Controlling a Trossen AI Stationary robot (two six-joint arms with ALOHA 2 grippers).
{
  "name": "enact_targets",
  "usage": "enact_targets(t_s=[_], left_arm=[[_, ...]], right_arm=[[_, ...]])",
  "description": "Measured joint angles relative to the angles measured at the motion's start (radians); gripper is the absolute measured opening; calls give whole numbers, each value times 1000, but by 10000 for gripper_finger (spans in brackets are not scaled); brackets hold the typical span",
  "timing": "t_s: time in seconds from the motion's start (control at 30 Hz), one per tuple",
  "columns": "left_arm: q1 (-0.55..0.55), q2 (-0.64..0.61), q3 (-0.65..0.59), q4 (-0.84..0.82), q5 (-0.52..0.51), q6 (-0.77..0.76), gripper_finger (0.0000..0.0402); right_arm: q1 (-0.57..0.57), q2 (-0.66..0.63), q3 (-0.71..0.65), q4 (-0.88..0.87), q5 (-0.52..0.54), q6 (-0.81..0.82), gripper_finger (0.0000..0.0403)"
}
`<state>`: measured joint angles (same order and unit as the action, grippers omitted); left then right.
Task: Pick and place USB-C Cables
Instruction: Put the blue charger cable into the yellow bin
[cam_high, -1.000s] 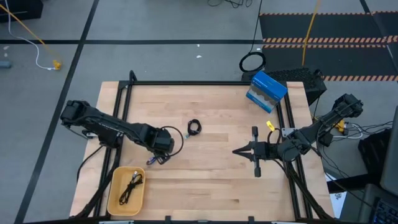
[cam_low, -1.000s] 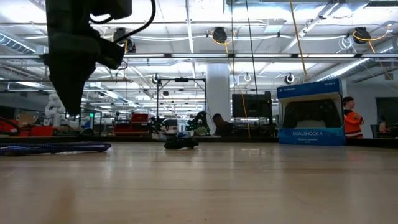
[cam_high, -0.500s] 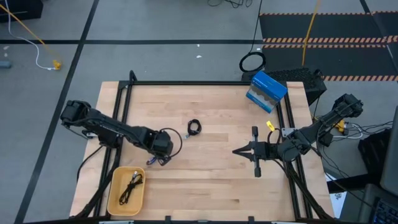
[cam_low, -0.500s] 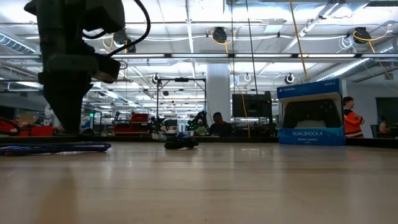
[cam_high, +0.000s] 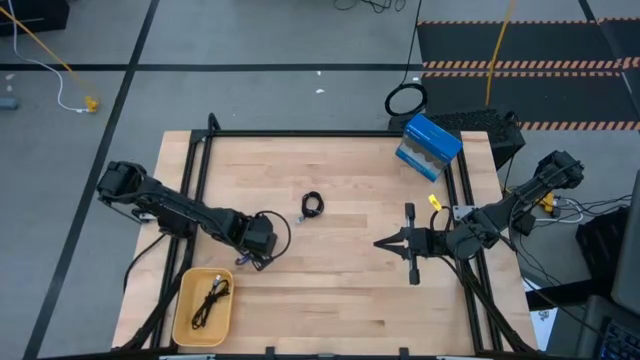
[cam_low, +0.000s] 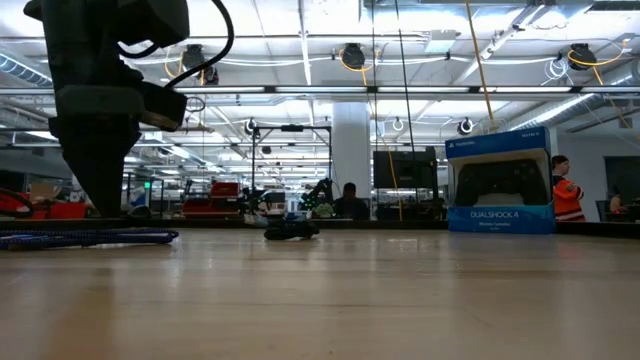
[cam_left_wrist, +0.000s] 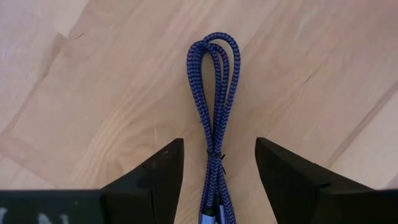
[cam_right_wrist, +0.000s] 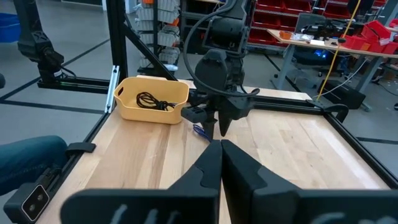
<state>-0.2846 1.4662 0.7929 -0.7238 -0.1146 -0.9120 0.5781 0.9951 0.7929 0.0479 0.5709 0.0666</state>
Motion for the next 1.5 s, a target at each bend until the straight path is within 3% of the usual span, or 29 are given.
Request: enact_targets(t_s=[0.33, 0.7, 1.07, 1.5], left_arm=[[-1, 9, 0, 3, -31, 20, 202], [-2, 179, 7, 72, 5, 94, 202], [-2, 161, 2, 75, 9, 71, 201], [-2, 161, 1, 80, 18, 68, 105]], right_arm=[[0, 0, 0, 0, 0, 0, 0], [0, 0, 0, -7, 0, 0, 0], [0, 0, 0, -9, 0, 0, 0], [0, 0, 0, -8, 0, 0, 0]])
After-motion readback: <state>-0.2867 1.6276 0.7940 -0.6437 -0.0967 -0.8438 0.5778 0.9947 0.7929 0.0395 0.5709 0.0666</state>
